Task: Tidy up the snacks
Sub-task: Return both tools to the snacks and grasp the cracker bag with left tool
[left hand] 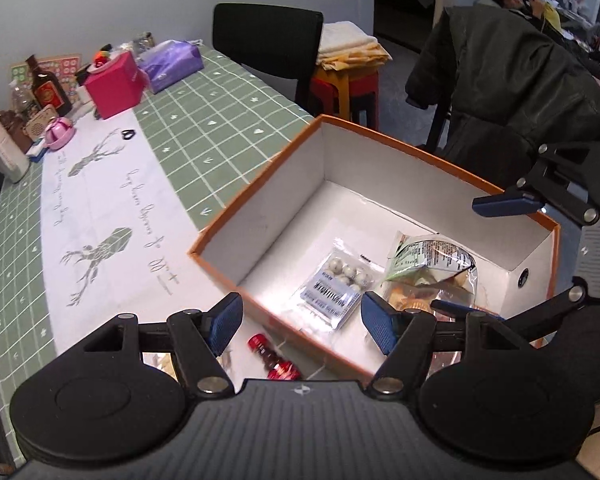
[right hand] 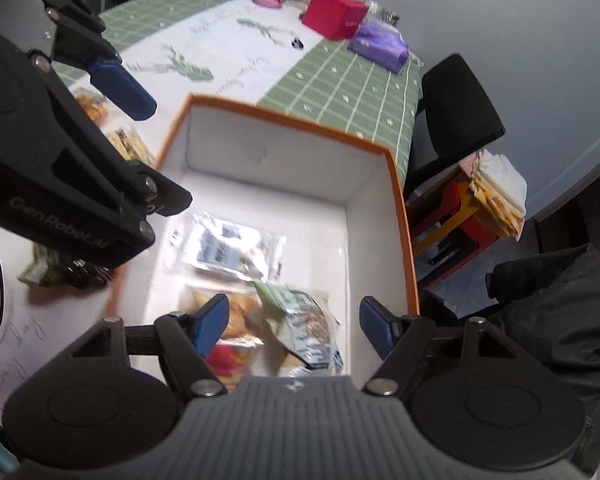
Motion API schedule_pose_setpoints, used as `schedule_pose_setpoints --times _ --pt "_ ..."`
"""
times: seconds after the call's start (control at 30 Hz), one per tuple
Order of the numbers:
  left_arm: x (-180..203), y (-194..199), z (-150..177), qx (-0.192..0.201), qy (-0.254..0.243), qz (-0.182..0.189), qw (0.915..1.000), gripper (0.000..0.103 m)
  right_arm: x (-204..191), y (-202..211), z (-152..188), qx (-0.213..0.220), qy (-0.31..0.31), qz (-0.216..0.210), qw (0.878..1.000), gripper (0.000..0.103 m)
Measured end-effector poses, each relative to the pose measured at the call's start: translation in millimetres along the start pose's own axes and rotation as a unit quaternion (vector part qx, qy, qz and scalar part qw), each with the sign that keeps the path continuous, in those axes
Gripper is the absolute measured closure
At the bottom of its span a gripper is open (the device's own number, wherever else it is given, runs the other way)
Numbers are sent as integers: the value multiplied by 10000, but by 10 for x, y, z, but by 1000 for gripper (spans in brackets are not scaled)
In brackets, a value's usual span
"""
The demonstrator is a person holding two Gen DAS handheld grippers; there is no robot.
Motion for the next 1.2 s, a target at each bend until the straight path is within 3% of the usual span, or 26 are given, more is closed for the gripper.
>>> schedule_pose_setpoints --times 0.27,0.57,0.87,1.2 --pt "-258 472 394 -39 -63 -400 9992 23 -522 366 -146 445 113 -553 9974 33" --pt "-814 561 858 -324 263 -825 9957 23 -1049 486 -362 699 269 -992 9922 38" --pt "-1407 439 1110 -282 1063 -752 9911 23 -1477 198 -559 647 398 -1263 9891 34" --pt "-1816 141 1189 -41 1735 -556 9833 16 -1719 -100 -767 656 549 -1274 9882 27"
Point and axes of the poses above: each gripper's, at about its wrist camera, not at the fingertips, and y roughly against the way its jaws point, x to its right, z to its underside, the point moved 5 cm from there along -y, roughly the way its jaws point, and after that the axes turned 12 degrees about z, right-handed, at the moved point
